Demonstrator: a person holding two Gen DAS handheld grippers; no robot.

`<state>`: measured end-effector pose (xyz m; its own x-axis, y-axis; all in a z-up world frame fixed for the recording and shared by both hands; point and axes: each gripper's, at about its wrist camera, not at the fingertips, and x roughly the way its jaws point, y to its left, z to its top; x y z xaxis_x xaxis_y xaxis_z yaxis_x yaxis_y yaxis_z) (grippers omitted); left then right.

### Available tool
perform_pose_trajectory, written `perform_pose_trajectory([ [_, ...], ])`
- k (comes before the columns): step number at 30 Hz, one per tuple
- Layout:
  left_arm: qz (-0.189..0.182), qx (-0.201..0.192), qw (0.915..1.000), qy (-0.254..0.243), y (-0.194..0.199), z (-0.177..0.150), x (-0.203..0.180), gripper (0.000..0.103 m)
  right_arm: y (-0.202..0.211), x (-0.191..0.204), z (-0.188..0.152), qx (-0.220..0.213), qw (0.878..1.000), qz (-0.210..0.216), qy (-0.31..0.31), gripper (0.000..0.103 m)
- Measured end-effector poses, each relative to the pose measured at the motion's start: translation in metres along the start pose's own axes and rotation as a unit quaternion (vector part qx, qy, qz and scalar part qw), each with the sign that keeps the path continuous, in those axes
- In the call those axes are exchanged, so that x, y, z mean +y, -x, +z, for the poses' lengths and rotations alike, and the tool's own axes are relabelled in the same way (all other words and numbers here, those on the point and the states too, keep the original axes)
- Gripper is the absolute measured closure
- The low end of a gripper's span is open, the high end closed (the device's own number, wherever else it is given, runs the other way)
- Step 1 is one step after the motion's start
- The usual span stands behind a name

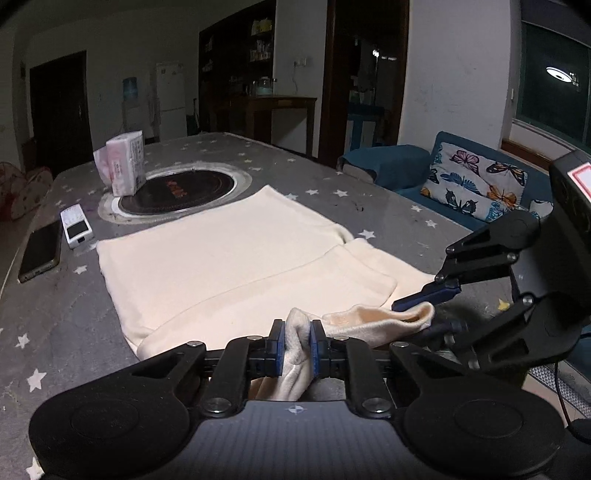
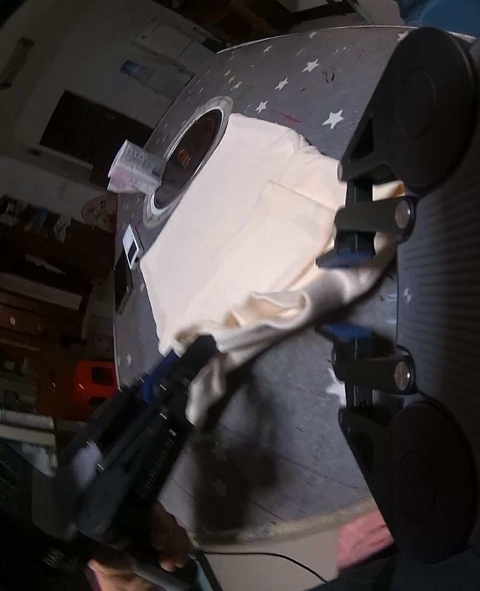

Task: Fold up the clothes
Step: 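Grasp the folded hem edge with the left gripper while the right gripper grasps it too, then lift the hem edge with both grippers and carry it toward the collar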

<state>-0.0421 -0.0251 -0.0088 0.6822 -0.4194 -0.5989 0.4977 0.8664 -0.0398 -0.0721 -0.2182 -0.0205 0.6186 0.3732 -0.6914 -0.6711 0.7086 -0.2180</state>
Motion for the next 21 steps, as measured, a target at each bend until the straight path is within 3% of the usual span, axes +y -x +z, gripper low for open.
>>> perform_pose_trajectory([
  [4, 0.005, 0.0, 1.0, -0.008, 0.007, -0.006, 0.0, 0.078, -0.003, -0.016, 0.008, 0.003, 0.999, 0.014, -0.048, 0.092],
  [6, 0.012, -0.004, 0.9997, -0.021, 0.014, -0.011, -0.003, 0.059, -0.003, -0.024, 0.012, 0.003, 0.997, 0.022, -0.069, 0.092],
  [12, 0.024, 0.007, 0.9976, -0.065, 0.023, -0.031, -0.012, 0.047, -0.003, -0.04, 0.022, -0.001, 0.994, 0.032, -0.103, 0.093],
  [17, 0.048, 0.019, 0.9947, -0.089, 0.016, -0.039, -0.011, 0.049, -0.004, -0.047, 0.03, -0.004, 0.993, 0.032, -0.115, 0.093],
  [19, 0.051, 0.021, 0.9937, -0.097, 0.014, -0.041, -0.01, 0.057, -0.005, -0.048, 0.032, -0.006, 0.993, 0.03, -0.117, 0.093],
  [21, 0.059, 0.024, 0.9928, -0.101, 0.011, -0.041, -0.008, 0.076, -0.005, -0.047, 0.031, -0.007, 0.992, 0.027, -0.119, 0.093],
])
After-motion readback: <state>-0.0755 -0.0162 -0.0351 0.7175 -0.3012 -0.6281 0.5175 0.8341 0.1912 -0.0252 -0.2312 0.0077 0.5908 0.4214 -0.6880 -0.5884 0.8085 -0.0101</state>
